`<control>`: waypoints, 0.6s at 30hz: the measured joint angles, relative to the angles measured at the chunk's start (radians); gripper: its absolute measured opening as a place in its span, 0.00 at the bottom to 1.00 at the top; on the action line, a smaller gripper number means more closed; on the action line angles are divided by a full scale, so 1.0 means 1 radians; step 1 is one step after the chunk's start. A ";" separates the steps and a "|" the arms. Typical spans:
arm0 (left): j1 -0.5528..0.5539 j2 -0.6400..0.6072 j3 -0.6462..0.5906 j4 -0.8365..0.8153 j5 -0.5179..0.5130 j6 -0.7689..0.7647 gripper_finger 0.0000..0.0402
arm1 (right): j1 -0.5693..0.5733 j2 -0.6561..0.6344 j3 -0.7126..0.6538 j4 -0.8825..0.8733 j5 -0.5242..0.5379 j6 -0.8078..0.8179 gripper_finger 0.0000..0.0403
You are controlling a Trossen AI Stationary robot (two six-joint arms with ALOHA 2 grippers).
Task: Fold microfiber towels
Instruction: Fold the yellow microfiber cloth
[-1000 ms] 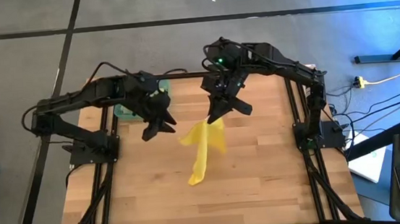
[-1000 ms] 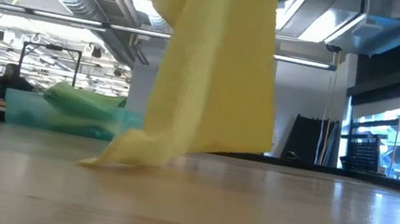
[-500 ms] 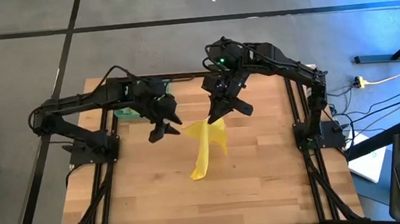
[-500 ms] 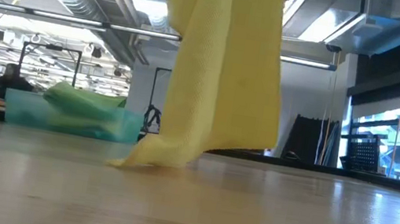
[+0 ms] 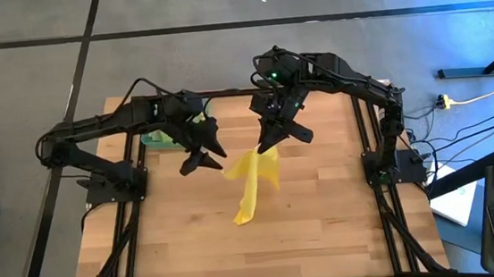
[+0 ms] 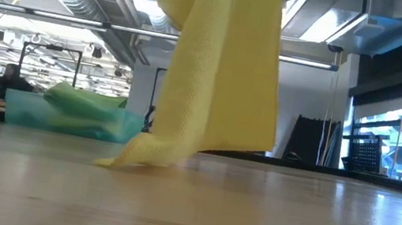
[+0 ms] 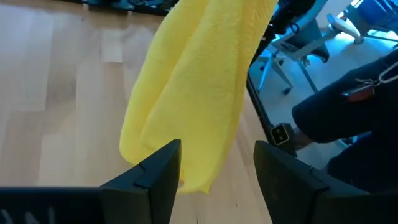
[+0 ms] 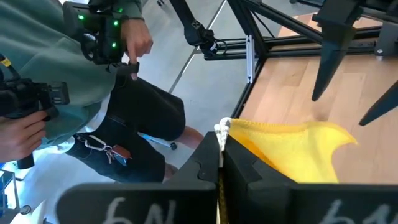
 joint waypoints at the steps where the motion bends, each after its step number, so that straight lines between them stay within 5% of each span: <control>1: -0.008 0.006 0.000 0.009 -0.003 -0.005 0.48 | 0.000 0.000 0.000 0.000 0.000 0.000 0.01; 18: -0.077 0.117 0.000 -0.050 -0.143 0.066 0.48 | -0.001 -0.001 0.000 -0.008 0.000 0.021 0.01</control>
